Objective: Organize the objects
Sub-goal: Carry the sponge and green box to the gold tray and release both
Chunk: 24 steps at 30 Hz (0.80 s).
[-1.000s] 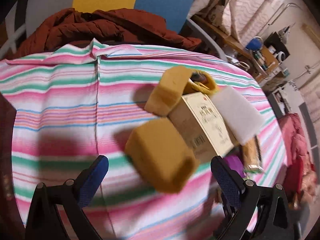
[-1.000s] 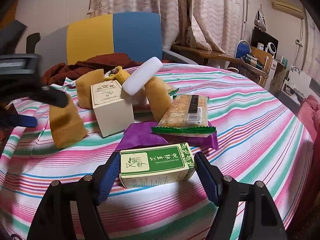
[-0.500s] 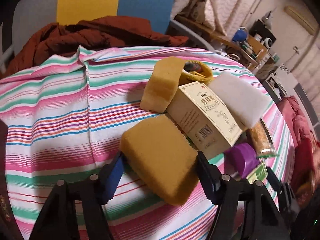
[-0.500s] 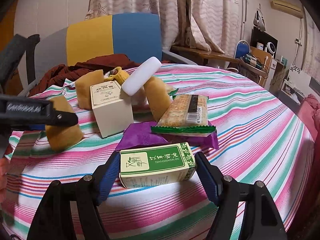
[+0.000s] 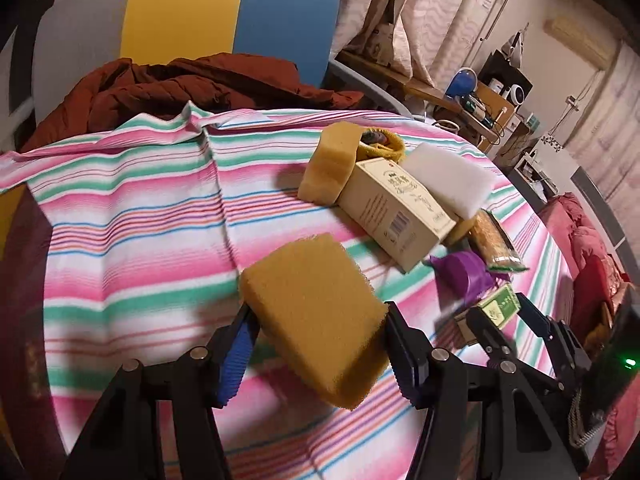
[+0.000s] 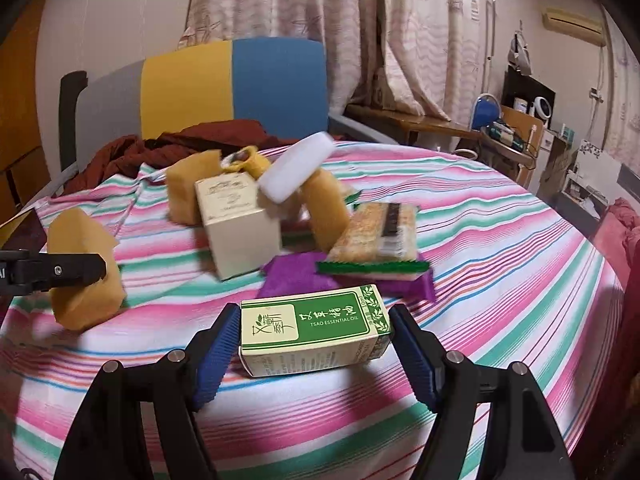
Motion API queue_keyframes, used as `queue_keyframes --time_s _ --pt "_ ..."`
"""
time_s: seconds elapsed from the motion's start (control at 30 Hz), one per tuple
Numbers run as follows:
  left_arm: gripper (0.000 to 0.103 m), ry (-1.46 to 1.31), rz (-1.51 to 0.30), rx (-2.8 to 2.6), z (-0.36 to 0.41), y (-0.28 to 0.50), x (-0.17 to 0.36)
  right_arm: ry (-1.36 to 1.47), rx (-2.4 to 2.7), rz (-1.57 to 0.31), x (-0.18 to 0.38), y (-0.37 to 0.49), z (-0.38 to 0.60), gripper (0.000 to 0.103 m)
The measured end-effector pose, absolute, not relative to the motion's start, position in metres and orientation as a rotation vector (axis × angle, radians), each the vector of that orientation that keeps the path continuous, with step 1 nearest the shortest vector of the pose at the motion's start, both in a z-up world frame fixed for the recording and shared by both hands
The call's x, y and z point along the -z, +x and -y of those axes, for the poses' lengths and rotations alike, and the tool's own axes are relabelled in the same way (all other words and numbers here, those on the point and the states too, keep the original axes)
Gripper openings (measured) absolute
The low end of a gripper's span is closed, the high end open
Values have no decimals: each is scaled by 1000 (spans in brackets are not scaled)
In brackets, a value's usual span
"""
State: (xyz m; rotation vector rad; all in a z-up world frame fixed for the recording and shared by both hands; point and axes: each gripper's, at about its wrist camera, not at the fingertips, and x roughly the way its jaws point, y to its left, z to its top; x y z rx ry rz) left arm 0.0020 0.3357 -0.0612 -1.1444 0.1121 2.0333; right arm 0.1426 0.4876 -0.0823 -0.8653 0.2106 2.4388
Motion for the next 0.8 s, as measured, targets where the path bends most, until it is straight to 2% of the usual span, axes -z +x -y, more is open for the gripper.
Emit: queue_keyframes --time_s 0.23,0.37,0.8 --pt "62 -1065 -147 -2024 -313 20 47 -884 -2499 -322 79 146 -460 76" --pt "62 -1025 -159 -2035 -297 28 40 -883 -2556 -295 68 140 -440 76" --pt "62 -990 -12 -2114 -222 25 15 -879 -2734 -225 32 104 -378 76"
